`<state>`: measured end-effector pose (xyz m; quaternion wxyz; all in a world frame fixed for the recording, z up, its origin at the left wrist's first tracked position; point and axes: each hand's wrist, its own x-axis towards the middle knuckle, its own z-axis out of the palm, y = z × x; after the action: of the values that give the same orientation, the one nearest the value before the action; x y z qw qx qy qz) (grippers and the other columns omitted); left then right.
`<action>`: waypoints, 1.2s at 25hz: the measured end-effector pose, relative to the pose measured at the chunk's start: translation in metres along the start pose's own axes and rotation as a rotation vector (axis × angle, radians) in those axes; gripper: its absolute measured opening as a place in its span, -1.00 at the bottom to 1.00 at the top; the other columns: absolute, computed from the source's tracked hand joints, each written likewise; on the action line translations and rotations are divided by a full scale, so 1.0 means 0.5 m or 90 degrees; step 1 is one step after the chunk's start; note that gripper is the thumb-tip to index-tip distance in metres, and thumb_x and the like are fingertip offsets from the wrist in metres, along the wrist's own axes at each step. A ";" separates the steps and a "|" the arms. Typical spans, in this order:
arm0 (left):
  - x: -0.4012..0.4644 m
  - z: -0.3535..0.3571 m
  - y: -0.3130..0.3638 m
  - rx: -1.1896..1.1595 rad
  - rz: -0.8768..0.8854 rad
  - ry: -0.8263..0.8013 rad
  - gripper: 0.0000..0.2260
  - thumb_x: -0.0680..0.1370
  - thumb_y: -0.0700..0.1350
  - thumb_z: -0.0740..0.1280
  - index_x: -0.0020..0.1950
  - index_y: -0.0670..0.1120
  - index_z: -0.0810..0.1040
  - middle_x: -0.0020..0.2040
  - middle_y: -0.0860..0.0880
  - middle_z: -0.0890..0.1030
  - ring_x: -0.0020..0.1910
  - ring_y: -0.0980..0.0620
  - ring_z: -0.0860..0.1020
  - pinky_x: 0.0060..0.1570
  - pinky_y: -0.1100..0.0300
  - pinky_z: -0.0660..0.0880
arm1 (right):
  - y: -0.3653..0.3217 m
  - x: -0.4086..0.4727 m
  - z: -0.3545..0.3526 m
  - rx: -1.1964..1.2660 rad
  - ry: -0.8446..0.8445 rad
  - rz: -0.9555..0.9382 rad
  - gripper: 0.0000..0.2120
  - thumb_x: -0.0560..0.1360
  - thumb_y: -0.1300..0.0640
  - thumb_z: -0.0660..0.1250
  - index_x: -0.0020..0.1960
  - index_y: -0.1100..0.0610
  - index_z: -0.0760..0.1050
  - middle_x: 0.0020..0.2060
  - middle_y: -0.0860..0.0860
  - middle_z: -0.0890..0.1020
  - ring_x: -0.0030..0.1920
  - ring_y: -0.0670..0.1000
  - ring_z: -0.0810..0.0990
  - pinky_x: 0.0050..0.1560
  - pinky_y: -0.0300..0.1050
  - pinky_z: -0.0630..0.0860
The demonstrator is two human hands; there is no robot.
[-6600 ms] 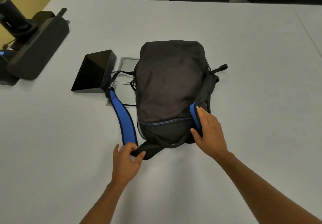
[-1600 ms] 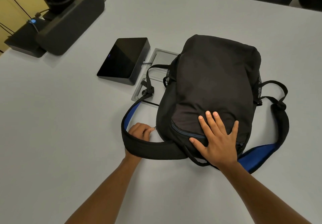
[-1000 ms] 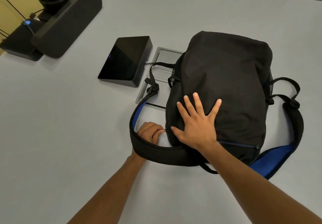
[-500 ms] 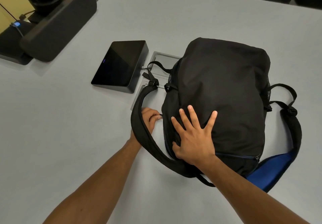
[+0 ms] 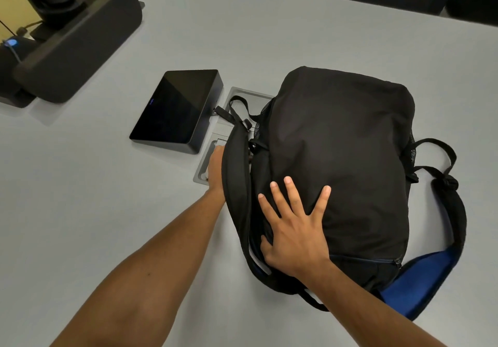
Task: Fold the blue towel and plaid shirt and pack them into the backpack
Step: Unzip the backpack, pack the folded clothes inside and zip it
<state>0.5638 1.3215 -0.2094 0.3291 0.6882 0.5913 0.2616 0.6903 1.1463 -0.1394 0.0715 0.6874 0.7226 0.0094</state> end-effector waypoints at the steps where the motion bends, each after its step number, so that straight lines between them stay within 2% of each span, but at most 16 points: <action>1: 0.016 0.004 0.001 0.044 0.007 0.022 -0.84 0.61 -0.13 0.32 0.09 -0.20 0.58 -0.07 -0.09 0.62 -0.10 0.11 0.57 -0.03 0.29 0.48 | -0.001 -0.001 0.001 0.001 -0.001 0.000 -0.26 0.40 -0.29 0.18 0.53 -0.03 0.27 0.56 0.08 0.21 0.59 0.18 -0.08 0.30 0.64 -0.17; 2: 0.025 0.006 -0.001 0.081 0.031 0.033 -0.82 0.59 -0.10 0.35 0.08 -0.20 0.60 -0.05 -0.13 0.63 -0.07 0.01 0.58 0.00 0.17 0.53 | 0.000 -0.002 0.000 0.001 -0.002 -0.001 -0.26 0.40 -0.29 0.18 0.53 -0.03 0.27 0.56 0.08 0.21 0.59 0.18 -0.07 0.30 0.65 -0.17; 4: 0.024 -0.002 -0.004 0.099 0.054 0.008 -0.80 0.57 -0.10 0.37 0.10 -0.20 0.61 -0.02 -0.16 0.64 -0.04 -0.06 0.58 0.04 0.04 0.56 | 0.000 -0.002 -0.002 0.003 -0.005 0.000 -0.26 0.40 -0.29 0.18 0.52 -0.03 0.28 0.56 0.08 0.21 0.59 0.18 -0.07 0.30 0.65 -0.18; 7: -0.014 -0.041 -0.031 0.105 0.076 -0.029 -0.84 0.56 -0.17 0.39 0.09 -0.21 0.60 0.00 -0.16 0.62 -0.01 -0.09 0.58 0.10 0.03 0.54 | 0.001 -0.002 -0.005 0.012 -0.005 -0.001 -0.28 0.39 -0.29 0.17 0.50 -0.03 0.33 0.54 0.07 0.26 0.58 0.18 -0.01 0.30 0.64 -0.18; 9: -0.059 -0.079 -0.048 0.112 0.077 -0.034 -0.91 0.56 -0.26 0.35 0.03 -0.21 0.61 -0.04 -0.16 0.60 -0.02 -0.12 0.56 0.06 -0.01 0.54 | 0.002 -0.003 -0.007 0.028 0.004 0.000 -0.31 0.41 -0.31 0.16 0.47 -0.03 0.38 0.51 0.07 0.31 0.58 0.16 0.06 0.31 0.63 -0.17; 11: -0.121 -0.116 -0.045 0.113 0.066 -0.016 -0.86 0.56 -0.33 0.30 0.04 -0.20 0.62 -0.02 -0.14 0.60 0.00 -0.10 0.54 0.07 0.06 0.52 | 0.001 -0.009 -0.012 0.046 0.014 0.008 -0.35 0.45 -0.33 0.13 0.43 -0.02 0.43 0.48 0.06 0.37 0.56 0.14 0.14 0.34 0.60 -0.16; 13: -0.190 -0.151 -0.035 0.083 0.037 0.033 -0.80 0.58 -0.34 0.26 0.13 -0.19 0.61 0.08 -0.13 0.60 0.09 -0.08 0.54 0.14 0.17 0.45 | -0.006 -0.023 -0.022 0.071 0.032 0.033 -0.39 0.50 -0.33 0.09 0.39 0.00 0.47 0.45 0.06 0.42 0.53 0.11 0.22 0.40 0.53 -0.15; 16: -0.280 -0.179 -0.018 0.040 -0.006 0.076 -0.76 0.61 -0.31 0.21 0.22 -0.16 0.57 0.18 -0.11 0.57 0.18 -0.07 0.52 0.19 0.23 0.37 | -0.025 -0.060 -0.036 0.134 0.066 0.094 -0.40 0.57 -0.28 -0.01 0.41 0.03 0.44 0.45 0.05 0.42 0.53 0.09 0.23 0.47 0.36 -0.10; 19: -0.367 -0.210 0.010 0.054 0.016 0.048 -0.76 0.63 -0.19 0.25 0.28 -0.14 0.55 0.26 -0.09 0.56 0.27 -0.07 0.49 0.27 0.22 0.33 | -0.048 -0.103 -0.071 0.202 0.098 0.133 -0.39 0.58 -0.25 -0.04 0.43 0.08 0.40 0.44 0.07 0.42 0.50 0.10 0.28 0.52 0.19 0.11; 21: -0.411 -0.241 0.029 0.081 0.010 0.024 -0.71 0.63 -0.08 0.27 0.32 -0.12 0.53 0.32 -0.09 0.53 0.33 -0.07 0.47 0.33 0.14 0.34 | -0.058 -0.131 -0.100 0.220 0.130 0.143 -0.44 0.59 -0.21 0.06 0.41 0.12 0.43 0.38 0.10 0.48 0.43 0.13 0.39 0.43 0.12 0.29; 22: -0.434 -0.258 0.038 0.098 0.001 0.010 -0.67 0.62 -0.03 0.26 0.35 -0.11 0.52 0.35 -0.08 0.51 0.36 -0.06 0.44 0.36 0.10 0.33 | -0.062 -0.151 -0.113 0.221 0.137 0.146 -0.46 0.60 -0.20 0.13 0.41 0.13 0.42 0.37 0.10 0.49 0.41 0.13 0.41 0.41 0.10 0.32; 24: -0.476 -0.288 0.055 0.126 0.018 -0.012 -0.60 0.61 0.07 0.24 0.38 -0.09 0.50 0.40 -0.07 0.47 0.42 -0.05 0.39 0.41 0.06 0.29 | -0.064 -0.190 -0.133 0.211 0.151 0.153 -0.46 0.60 -0.19 0.16 0.43 0.14 0.40 0.39 0.10 0.46 0.44 0.13 0.37 0.42 0.10 0.29; 28: -0.545 -0.327 0.110 0.195 0.085 -0.052 -0.50 0.61 0.16 0.18 0.48 -0.06 0.37 0.51 -0.03 0.33 0.53 0.01 0.20 0.49 0.10 0.08 | -0.054 -0.279 -0.168 0.199 0.126 0.198 -0.28 0.57 -0.30 -0.08 0.53 0.16 0.24 0.51 0.11 0.31 0.54 0.11 0.19 0.52 0.14 0.10; 30: -0.580 -0.327 0.144 0.229 0.107 -0.070 -0.47 0.62 0.18 0.14 0.52 -0.06 0.31 0.55 -0.02 0.25 0.56 0.03 0.11 0.51 0.12 -0.04 | -0.044 -0.324 -0.175 0.213 0.112 0.206 -0.27 0.59 -0.32 -0.09 0.57 0.15 0.14 0.55 0.10 0.22 0.57 0.09 0.10 0.54 0.12 0.02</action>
<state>0.4401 1.0530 -0.0401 0.2098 0.7962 0.5498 0.1403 0.6658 0.9913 -0.0405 -0.1090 0.7930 0.5981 -0.0389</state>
